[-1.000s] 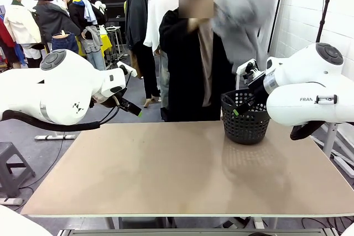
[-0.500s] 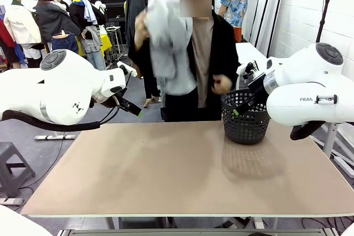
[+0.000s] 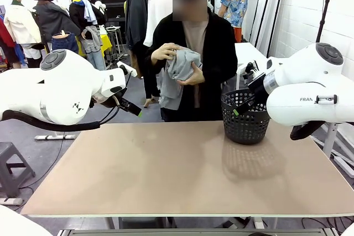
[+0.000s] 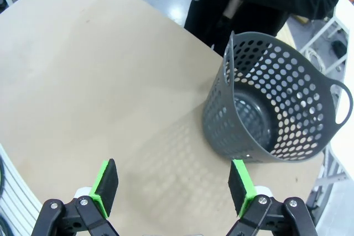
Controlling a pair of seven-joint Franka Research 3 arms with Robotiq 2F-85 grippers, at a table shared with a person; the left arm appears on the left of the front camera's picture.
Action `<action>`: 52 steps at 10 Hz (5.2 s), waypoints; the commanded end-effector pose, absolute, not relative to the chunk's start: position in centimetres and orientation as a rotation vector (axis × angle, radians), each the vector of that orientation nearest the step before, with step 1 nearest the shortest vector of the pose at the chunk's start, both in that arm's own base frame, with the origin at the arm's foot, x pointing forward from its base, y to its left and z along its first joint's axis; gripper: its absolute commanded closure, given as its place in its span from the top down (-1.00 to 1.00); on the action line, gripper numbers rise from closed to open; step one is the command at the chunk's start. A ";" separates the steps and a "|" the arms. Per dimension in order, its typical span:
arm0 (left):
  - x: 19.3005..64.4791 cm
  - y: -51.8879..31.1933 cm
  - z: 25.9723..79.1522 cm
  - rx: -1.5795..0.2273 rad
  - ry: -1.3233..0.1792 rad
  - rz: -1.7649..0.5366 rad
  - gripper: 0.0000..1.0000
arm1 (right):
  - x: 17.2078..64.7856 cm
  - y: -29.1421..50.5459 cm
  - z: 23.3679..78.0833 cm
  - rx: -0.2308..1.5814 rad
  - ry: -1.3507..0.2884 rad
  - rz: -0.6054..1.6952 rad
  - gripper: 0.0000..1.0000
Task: Fold the training pants.
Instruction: Grab both ends of the Training pants handed by a person.
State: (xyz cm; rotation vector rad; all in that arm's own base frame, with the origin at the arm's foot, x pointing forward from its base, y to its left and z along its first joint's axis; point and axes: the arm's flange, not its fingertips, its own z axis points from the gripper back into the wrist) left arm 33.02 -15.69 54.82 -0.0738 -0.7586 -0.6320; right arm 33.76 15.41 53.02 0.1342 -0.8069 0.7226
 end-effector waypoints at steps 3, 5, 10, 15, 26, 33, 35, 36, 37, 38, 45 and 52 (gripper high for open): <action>33.1 -15.7 54.8 -0.074 -0.757 -0.632 1.00 | 33.8 15.3 53.0 0.133 -0.807 0.721 1.00; 33.1 -15.7 54.8 -0.074 -0.757 -0.632 1.00 | 33.8 15.3 53.0 0.133 -0.807 0.721 1.00; 33.1 -15.7 54.8 -0.074 -0.757 -0.632 1.00 | 33.8 15.3 53.0 0.133 -0.807 0.721 1.00; 33.1 -15.7 54.8 -0.074 -0.757 -0.632 1.00 | 33.8 15.3 53.0 0.133 -0.807 0.721 1.00; 33.1 -15.7 54.8 -0.074 -0.757 -0.632 1.00 | 33.8 15.3 53.0 0.133 -0.807 0.721 1.00; 33.1 -15.7 54.8 -0.074 -0.757 -0.632 1.00 | 33.8 15.3 53.0 0.133 -0.807 0.721 1.00; 33.1 -15.7 54.8 -0.074 -0.757 -0.632 1.00 | 33.8 15.3 53.0 0.133 -0.807 0.721 1.00; 33.1 -15.7 54.8 -0.074 -0.757 -0.632 1.00 | 33.8 15.3 53.0 0.133 -0.807 0.721 1.00; 33.1 -15.7 54.8 -0.074 -0.757 -0.632 1.00 | 33.8 15.3 53.0 0.133 -0.807 0.721 1.00; 33.1 -15.7 54.8 -0.074 -0.757 -0.632 1.00 | 33.8 15.3 53.0 0.133 -0.807 0.721 1.00; 33.1 -15.7 54.8 -0.074 -0.757 -0.632 1.00 | 33.8 15.3 53.0 0.133 -0.807 0.721 1.00; 33.1 -15.7 54.8 -0.074 -0.757 -0.632 1.00 | 33.8 15.3 53.0 0.133 -0.807 0.721 1.00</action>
